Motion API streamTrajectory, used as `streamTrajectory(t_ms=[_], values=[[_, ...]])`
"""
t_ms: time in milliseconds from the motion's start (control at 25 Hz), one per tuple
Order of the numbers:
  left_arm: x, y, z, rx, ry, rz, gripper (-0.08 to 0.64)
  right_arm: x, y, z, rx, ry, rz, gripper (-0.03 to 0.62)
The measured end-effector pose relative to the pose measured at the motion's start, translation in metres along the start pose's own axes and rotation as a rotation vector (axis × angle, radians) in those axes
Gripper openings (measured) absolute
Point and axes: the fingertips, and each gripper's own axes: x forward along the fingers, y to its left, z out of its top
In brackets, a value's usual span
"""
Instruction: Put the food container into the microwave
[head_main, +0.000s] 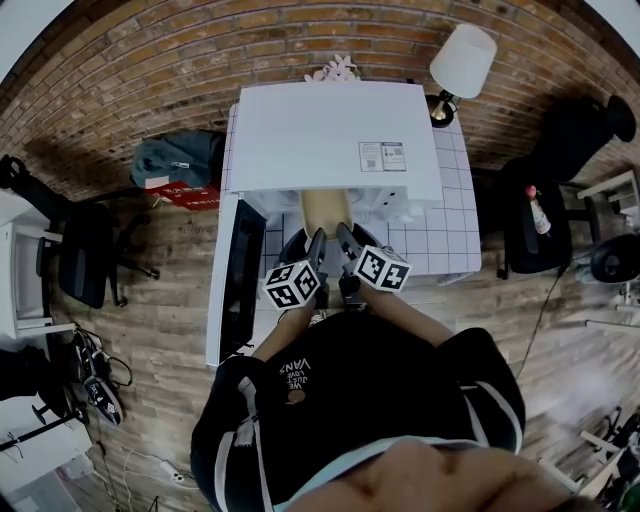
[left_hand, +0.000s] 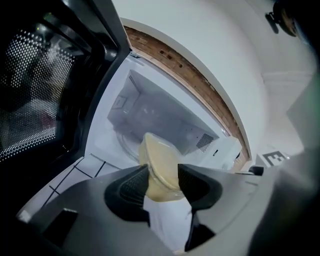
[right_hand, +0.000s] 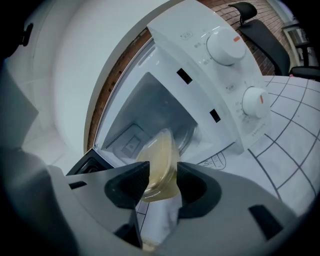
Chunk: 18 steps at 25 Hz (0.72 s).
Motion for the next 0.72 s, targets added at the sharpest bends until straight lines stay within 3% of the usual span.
streamTrajectory(t_ms=[720], values=[[0.025, 0.008, 0.005, -0.016, 0.019, -0.01, 0.19, 0.022, -0.009, 0.012, -0.003, 0.009, -0.005, 0.161]])
